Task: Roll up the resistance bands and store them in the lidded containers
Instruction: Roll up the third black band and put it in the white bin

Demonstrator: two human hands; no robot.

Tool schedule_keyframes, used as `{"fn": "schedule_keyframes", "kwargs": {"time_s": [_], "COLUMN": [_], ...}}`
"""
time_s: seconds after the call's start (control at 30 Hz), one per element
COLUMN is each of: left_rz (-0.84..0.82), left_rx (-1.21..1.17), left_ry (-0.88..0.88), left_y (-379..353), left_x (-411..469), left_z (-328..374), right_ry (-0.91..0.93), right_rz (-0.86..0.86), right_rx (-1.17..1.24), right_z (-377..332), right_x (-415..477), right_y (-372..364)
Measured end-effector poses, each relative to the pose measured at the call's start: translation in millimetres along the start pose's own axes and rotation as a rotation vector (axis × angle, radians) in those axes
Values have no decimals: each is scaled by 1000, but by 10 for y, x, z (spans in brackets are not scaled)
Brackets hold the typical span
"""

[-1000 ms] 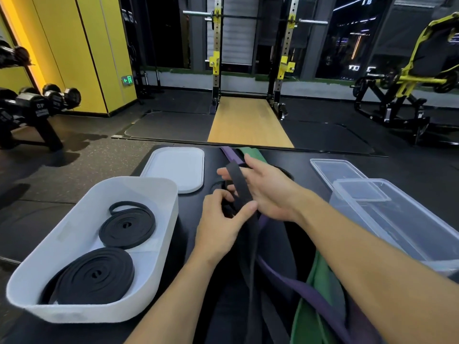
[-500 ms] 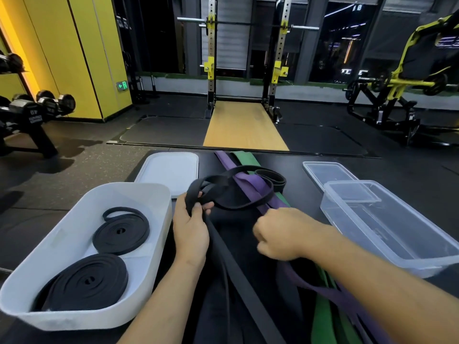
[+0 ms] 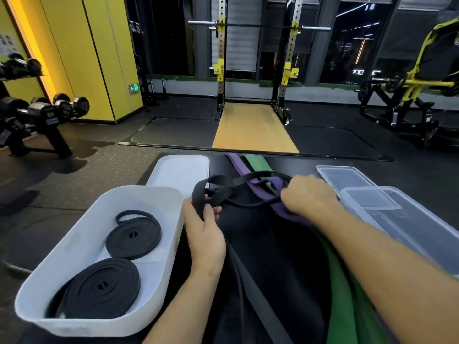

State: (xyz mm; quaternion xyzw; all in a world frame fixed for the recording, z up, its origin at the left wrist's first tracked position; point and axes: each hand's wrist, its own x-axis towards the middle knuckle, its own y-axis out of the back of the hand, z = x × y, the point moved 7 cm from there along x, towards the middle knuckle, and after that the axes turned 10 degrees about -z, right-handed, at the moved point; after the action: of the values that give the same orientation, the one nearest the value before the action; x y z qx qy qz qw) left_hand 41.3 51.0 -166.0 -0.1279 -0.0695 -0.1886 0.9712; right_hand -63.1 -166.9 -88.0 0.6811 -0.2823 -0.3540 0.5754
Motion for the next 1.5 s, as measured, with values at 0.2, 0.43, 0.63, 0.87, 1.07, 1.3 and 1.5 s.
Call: {"fn": "schedule_keyframes", "kwargs": {"time_s": [0.2,0.43,0.63,0.87,1.07,1.3,1.5], "left_rz": [-116,-161,-196,-244,-283,-204,-164], "left_rx": [-15,102,218,373,478,399,388], "left_ry": [43,46,37,8,-5,54,72], "left_y": [-85,-122,-142,-186,-246,-192,-146], "left_x": [20,47,73,46,-4,27,6], "left_z": [-39,-39,-122,-50,-20,-67,-48], "right_ry": [46,71,286,331,394,226,180], "right_rz": [-93,209,131,10,-82,87,-212], "right_rx": [208,295,240,282,330,194,-144], "right_z": [133,99,-232,-229,-340,-463,-550], "right_x": [557,668,757,951,906,596,262], "right_y": [-193,-101,131,-49,-126,111,-47]}}
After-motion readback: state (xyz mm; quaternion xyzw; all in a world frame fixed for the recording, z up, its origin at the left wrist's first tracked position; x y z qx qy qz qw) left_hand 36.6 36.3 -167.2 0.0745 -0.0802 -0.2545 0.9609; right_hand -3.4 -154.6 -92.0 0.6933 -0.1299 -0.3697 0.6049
